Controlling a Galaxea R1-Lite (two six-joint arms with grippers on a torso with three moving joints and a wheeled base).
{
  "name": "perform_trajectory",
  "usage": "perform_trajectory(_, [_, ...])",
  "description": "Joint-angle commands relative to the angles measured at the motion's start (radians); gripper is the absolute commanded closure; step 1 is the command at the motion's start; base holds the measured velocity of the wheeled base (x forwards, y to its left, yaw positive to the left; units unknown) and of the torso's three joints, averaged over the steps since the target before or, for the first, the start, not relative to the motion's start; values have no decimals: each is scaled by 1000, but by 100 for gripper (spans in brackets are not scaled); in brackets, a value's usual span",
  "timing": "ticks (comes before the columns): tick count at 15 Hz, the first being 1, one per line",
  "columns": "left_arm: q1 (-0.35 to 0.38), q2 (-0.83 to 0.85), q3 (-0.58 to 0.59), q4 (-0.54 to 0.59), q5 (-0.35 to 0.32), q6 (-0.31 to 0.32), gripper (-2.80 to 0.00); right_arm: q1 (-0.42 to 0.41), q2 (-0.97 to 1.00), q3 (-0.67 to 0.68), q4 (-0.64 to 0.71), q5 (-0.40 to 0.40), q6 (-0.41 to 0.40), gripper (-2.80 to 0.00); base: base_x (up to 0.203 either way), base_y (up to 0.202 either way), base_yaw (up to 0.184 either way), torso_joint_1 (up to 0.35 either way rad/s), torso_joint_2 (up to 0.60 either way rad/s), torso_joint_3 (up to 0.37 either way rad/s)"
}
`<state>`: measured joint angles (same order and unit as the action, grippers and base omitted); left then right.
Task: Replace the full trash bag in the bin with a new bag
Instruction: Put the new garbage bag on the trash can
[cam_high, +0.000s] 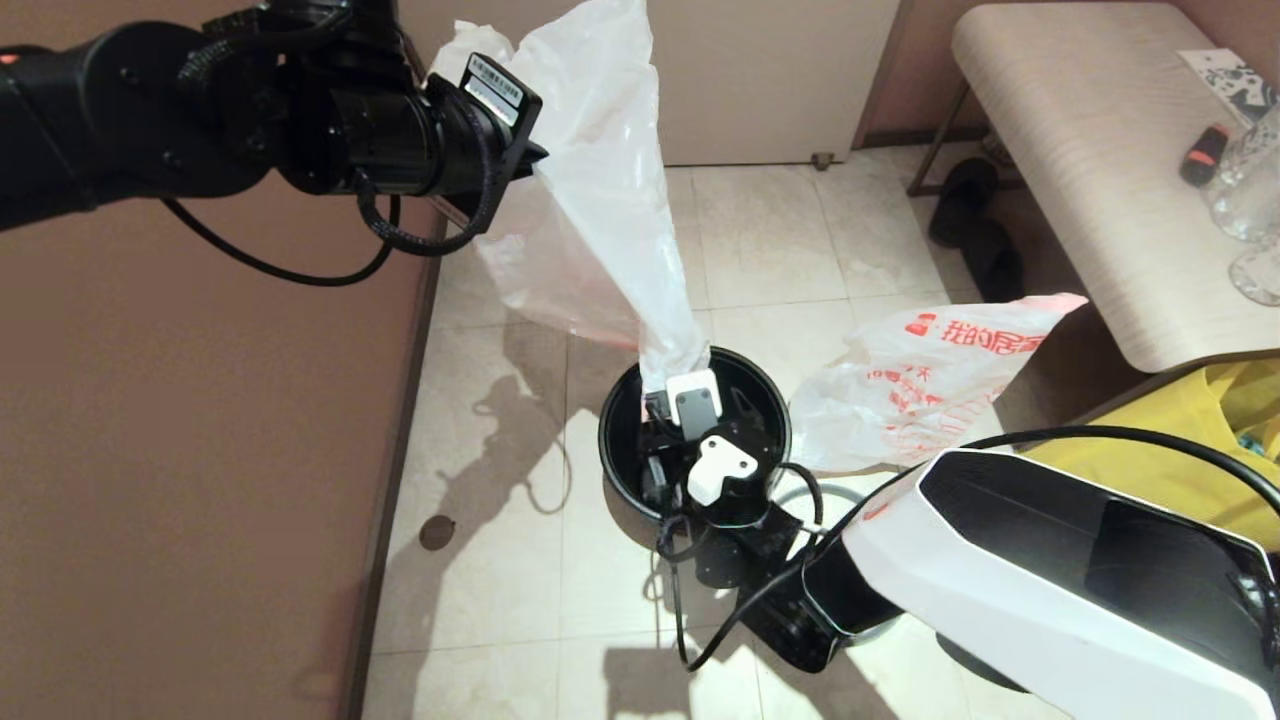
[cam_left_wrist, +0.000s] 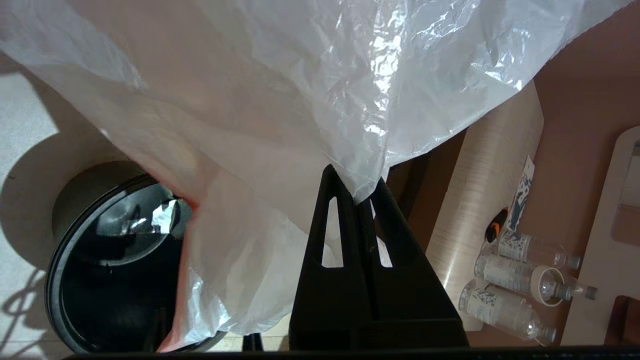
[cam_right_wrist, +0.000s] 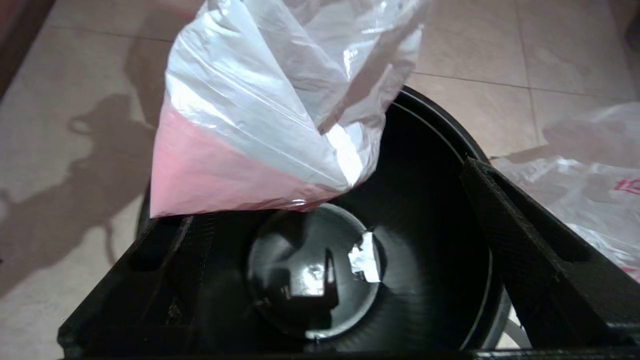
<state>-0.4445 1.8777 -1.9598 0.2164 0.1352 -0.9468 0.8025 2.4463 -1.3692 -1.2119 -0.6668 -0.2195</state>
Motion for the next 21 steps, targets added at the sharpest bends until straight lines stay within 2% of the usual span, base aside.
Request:
perform_trajectory(1, [0, -2, 0, 1, 1, -6, 0, -18, -19, 22, -10, -4, -4, -280, 0, 0, 0, 0, 0, 0])
perform_trajectory(3, [0, 0, -1, 0, 0, -4, 0, -24, -27, 82, -30, -4, -11, -280, 0, 0, 0, 0, 0, 0])
perform_trajectory(7, [-2, 1, -1, 20, -18, -6, 0, -62, 11, 76, -148, 0, -60, -280, 0, 0, 0, 0, 0, 0])
perform_trajectory(11, [1, 2, -1, 42, -34, -8, 0, -78, 48, 84, -299, 6, -166, -280, 0, 0, 0, 0, 0, 0])
perform_trajectory(14, [-2, 6, -1, 69, -37, -9, 0, -78, 28, 65, -301, 5, -171, -280, 0, 0, 0, 0, 0, 0])
perform_trajectory(18, [-2, 5, -1, 139, -74, -10, 0, -98, -14, 31, -301, 5, -184, -280, 0, 0, 0, 0, 0, 0])
perform_trajectory(21, [8, -7, -1, 143, -74, -10, 0, -124, -23, 49, -307, 5, -196, -280, 0, 0, 0, 0, 0, 0])
